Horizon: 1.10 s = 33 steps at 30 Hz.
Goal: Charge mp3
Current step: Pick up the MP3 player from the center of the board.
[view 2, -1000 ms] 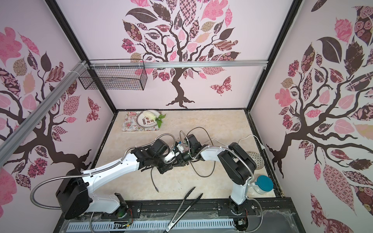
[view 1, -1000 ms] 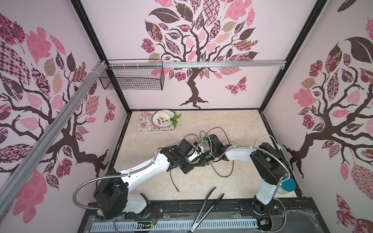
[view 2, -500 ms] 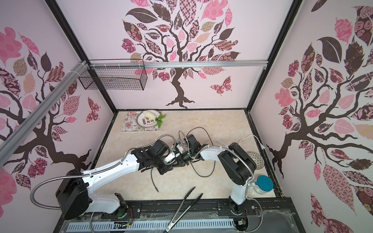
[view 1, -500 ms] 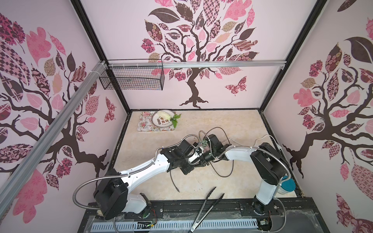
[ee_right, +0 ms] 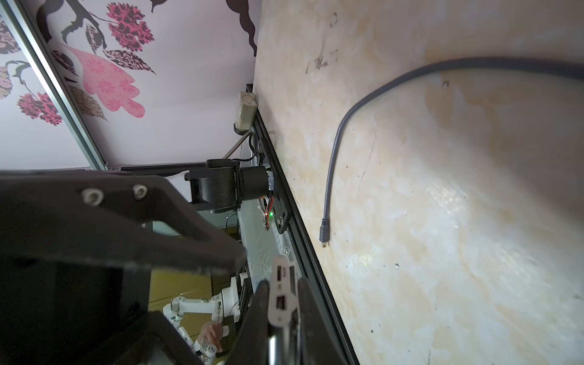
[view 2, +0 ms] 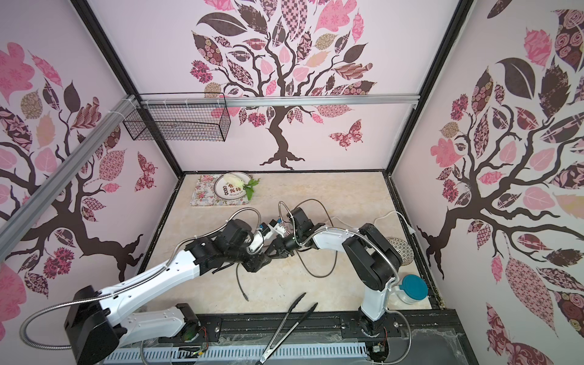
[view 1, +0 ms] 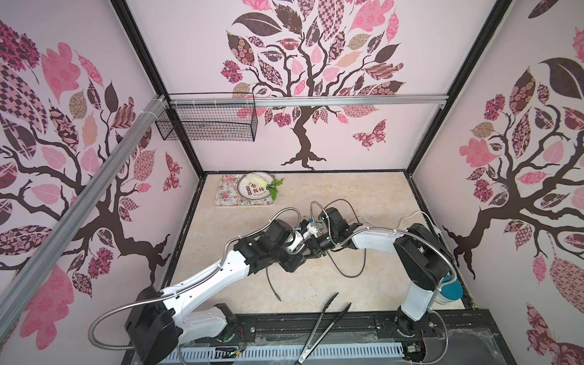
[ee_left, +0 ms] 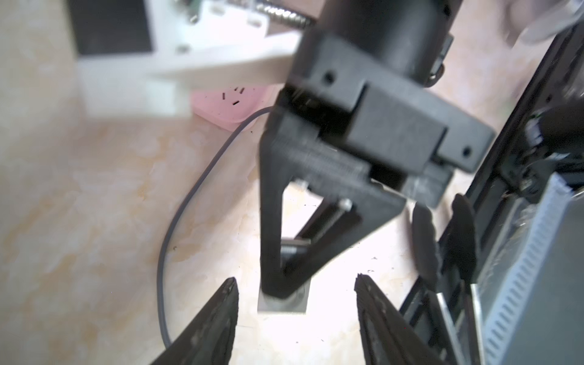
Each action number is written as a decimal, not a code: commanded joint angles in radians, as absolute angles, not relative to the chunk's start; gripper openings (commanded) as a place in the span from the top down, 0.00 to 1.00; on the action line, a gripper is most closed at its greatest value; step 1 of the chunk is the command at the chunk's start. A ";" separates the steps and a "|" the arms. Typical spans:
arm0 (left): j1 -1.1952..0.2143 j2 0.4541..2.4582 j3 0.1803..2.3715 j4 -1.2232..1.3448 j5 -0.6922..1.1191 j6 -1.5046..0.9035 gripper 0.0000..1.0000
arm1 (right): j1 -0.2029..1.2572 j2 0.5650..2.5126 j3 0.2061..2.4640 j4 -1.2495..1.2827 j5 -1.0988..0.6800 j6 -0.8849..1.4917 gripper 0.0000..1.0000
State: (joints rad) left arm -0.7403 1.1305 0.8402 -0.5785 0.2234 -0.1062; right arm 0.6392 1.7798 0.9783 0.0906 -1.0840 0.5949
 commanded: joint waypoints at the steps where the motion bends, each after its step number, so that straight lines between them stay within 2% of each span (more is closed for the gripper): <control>1: -0.658 1.010 0.713 -0.418 0.379 -0.401 0.38 | 0.593 1.658 0.980 0.262 -1.025 0.651 1.00; 4: -0.646 0.906 0.623 -0.256 0.419 -0.568 0.40 | 0.591 1.617 0.980 0.349 -0.968 0.710 1.00; 8: -0.618 0.843 0.528 -0.013 0.412 -0.782 0.43 | 0.591 1.579 0.923 0.593 -0.930 0.900 1.00; 11: -0.559 0.823 0.381 0.446 0.465 -1.001 0.43 | 0.593 1.551 0.856 0.761 -0.886 1.037 1.00; 13: -0.523 0.825 0.329 0.594 0.432 -1.093 0.44 | 0.594 1.523 0.808 0.826 -0.839 1.097 1.00; 17: -0.514 0.873 0.349 0.641 0.399 -1.097 0.44 | 0.610 1.451 0.728 0.877 -0.710 1.150 1.00; 21: -0.514 0.958 0.303 0.898 0.354 -1.187 0.44 | 0.632 1.399 0.664 0.951 -0.593 1.187 1.00; 24: -0.516 1.010 0.324 0.898 0.409 -1.195 0.44 | 0.633 1.392 0.619 1.051 -0.522 1.230 1.00; 28: -0.517 1.037 0.328 0.900 0.396 -1.206 0.46 | 0.643 1.436 0.621 1.167 -0.509 1.301 1.00; 33: -0.533 1.044 0.341 0.898 0.388 -1.212 0.49 | 0.679 1.474 0.636 1.196 -0.475 1.304 1.00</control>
State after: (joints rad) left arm -0.5224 1.0389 0.3416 0.8425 0.3862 -1.1904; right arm 0.6563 1.4467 0.6128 1.1130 -0.5152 1.2621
